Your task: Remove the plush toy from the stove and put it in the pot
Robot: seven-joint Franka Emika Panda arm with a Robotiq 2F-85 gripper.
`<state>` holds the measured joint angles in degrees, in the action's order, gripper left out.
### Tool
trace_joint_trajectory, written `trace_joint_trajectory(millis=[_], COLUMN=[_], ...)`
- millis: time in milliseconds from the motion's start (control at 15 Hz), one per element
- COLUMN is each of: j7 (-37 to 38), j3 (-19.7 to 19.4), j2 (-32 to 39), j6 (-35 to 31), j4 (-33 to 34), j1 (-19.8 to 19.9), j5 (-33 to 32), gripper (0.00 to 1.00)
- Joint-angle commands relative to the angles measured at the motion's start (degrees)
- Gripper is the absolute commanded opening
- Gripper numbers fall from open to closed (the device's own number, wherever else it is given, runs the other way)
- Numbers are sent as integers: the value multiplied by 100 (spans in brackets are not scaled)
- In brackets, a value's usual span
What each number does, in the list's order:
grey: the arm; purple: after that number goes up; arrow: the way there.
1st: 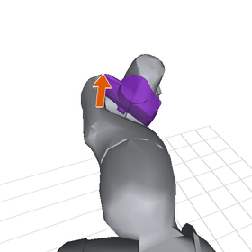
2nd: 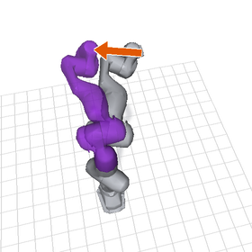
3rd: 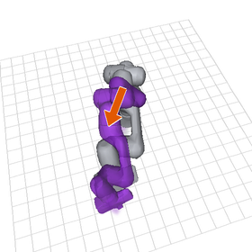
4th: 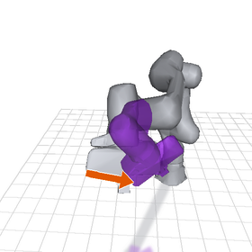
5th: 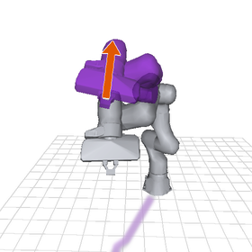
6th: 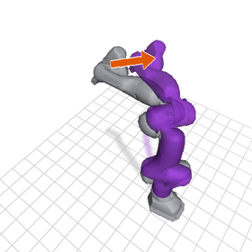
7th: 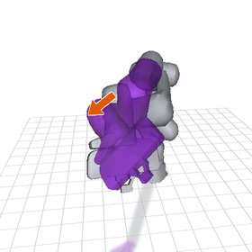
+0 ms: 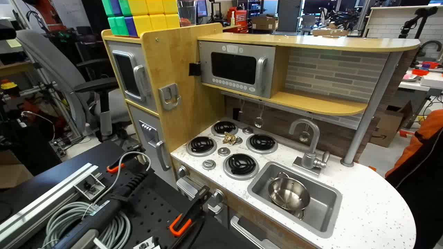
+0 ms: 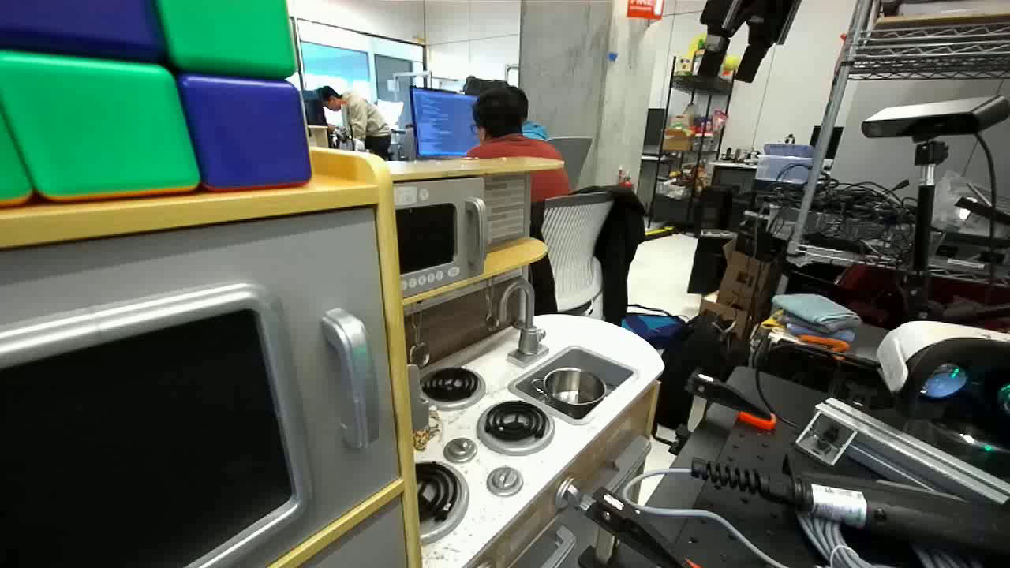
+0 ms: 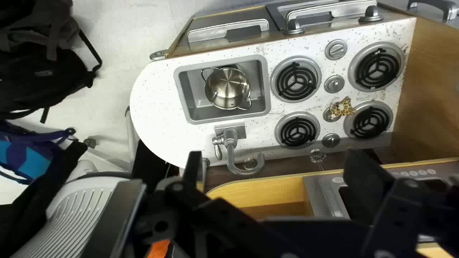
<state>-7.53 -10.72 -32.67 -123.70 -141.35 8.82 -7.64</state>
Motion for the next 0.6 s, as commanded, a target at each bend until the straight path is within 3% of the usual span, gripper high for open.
trace_joint_trajectory(millis=[0,267,533], j7=[-16,55,226], j3=[24,24,-62], j2=[5,54,571], j6=[17,33,-782], j4=[20,52,-5], j1=[28,16,-279], j5=[20,91,968], gripper=[100,100,100])
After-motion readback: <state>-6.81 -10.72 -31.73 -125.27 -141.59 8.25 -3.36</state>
